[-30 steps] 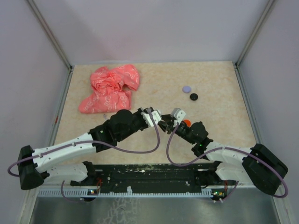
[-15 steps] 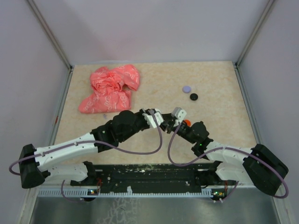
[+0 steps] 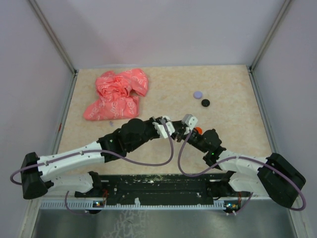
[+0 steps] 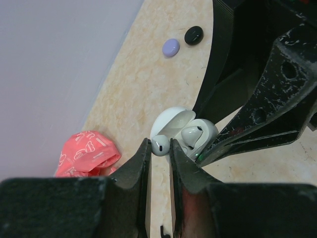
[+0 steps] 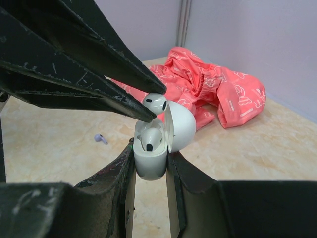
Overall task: Insert the wireless bluetooth earbuds into the charging case
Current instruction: Place the earbud in the charging case.
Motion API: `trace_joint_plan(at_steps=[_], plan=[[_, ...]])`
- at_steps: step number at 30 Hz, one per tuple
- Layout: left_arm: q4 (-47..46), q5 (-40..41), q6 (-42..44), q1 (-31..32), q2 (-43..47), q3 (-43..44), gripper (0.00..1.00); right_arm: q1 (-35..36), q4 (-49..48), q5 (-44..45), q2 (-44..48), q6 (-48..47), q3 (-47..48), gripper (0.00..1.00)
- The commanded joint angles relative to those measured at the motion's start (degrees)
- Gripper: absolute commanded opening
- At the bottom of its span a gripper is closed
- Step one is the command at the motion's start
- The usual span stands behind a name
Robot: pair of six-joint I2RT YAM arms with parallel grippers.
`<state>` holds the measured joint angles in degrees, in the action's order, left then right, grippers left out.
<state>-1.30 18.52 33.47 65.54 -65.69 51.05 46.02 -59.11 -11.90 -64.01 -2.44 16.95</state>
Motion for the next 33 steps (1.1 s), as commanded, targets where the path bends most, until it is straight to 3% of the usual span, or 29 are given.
trace_joint_plan(at_steps=[1,16,33], plan=[[2.49,-1.07,1.06,1.43,-1.31,0.94,0.07,0.47,-5.24,0.81,1.21,0.59,1.77,0.00],[5.63,-7.49,-1.94,2.12,0.96,1.59,0.22,0.47,-6.00,1.09,1.32,0.65,1.33,0.00],[6.94,-5.93,-5.09,2.13,2.73,1.18,0.35,0.47,-6.52,0.99,1.86,0.86,0.73,0.00]])
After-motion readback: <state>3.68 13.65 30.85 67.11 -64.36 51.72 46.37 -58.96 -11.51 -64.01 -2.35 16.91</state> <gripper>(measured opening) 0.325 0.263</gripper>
